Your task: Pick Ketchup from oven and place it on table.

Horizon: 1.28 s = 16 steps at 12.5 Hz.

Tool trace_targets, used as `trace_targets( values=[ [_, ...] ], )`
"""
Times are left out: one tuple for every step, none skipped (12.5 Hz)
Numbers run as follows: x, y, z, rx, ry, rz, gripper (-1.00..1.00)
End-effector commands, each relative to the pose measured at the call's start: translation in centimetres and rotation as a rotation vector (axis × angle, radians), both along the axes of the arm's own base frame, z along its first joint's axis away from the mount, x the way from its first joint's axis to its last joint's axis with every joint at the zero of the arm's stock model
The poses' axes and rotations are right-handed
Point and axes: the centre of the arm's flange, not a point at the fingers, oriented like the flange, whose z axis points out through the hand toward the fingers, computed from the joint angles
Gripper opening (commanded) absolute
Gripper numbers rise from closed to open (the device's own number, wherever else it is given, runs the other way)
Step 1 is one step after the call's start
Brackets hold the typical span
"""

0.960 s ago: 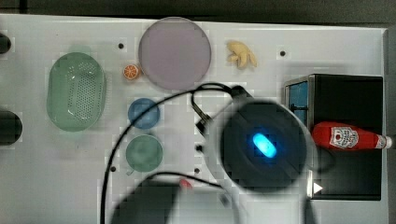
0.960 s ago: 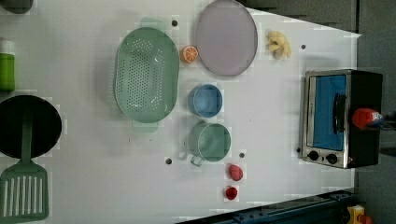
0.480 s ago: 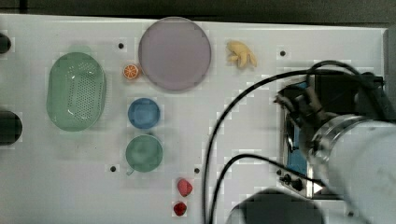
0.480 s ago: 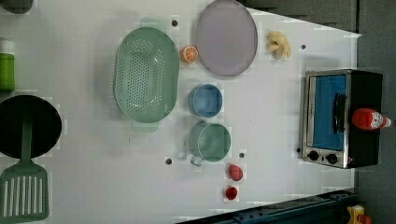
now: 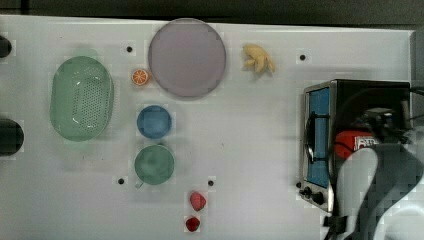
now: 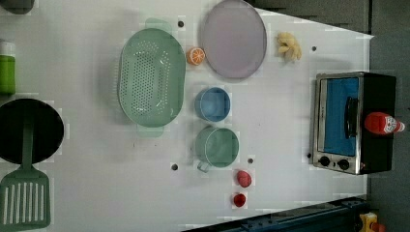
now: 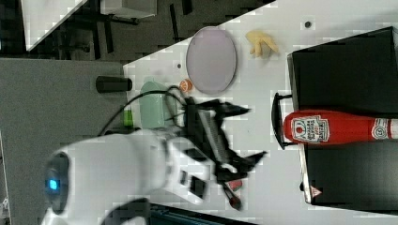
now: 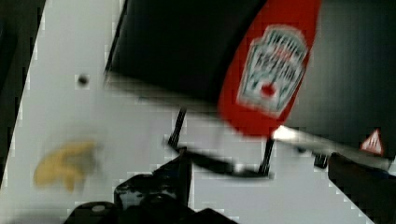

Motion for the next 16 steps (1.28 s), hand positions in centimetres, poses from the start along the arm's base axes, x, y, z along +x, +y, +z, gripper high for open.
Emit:
trace_targets(
  values=[
    [-0.5,-4.3,-1.3,-0.056,-0.023,-0.051,1.00],
    [-0.3,-5.0,-2.4,-0.038,-0.025,-0.089,1.00],
    [0.2,-5.6,-4.2,-0.002,-0.035,-0.136,1.00],
    [0.5,-6.1,-6.0,0.020,-0.032,-0.182,1.00],
    [0.6,-6.4,-7.3,0.036,-0.029,-0.242,1.00],
    [0.7,-6.5,-8.7,0.040,-0.003,-0.290,1.00],
    [0.9,-6.5,-10.6,0.039,0.032,-0.291,1.00],
    [0.9,-6.5,-11.2,0.038,0.043,-0.293,1.00],
    [1.0,-6.5,-11.6,0.037,0.049,-0.293,1.00],
    [0.8,-6.5,-12.1,0.039,0.059,-0.295,0.97],
    [0.7,-6.4,-12.6,0.043,0.068,-0.296,0.71],
    [0.7,-6.4,-12.6,0.036,0.059,-0.295,0.37],
    [0.9,-6.3,-12.2,0.036,0.051,-0.291,0.23],
    [0.8,-6.3,-12.0,0.036,0.048,-0.292,0.23],
    [1.2,-6.1,-11.3,0.036,0.042,-0.284,0.23],
    [2.1,-5.5,-9.4,0.035,0.026,-0.263,0.23]
  ],
)
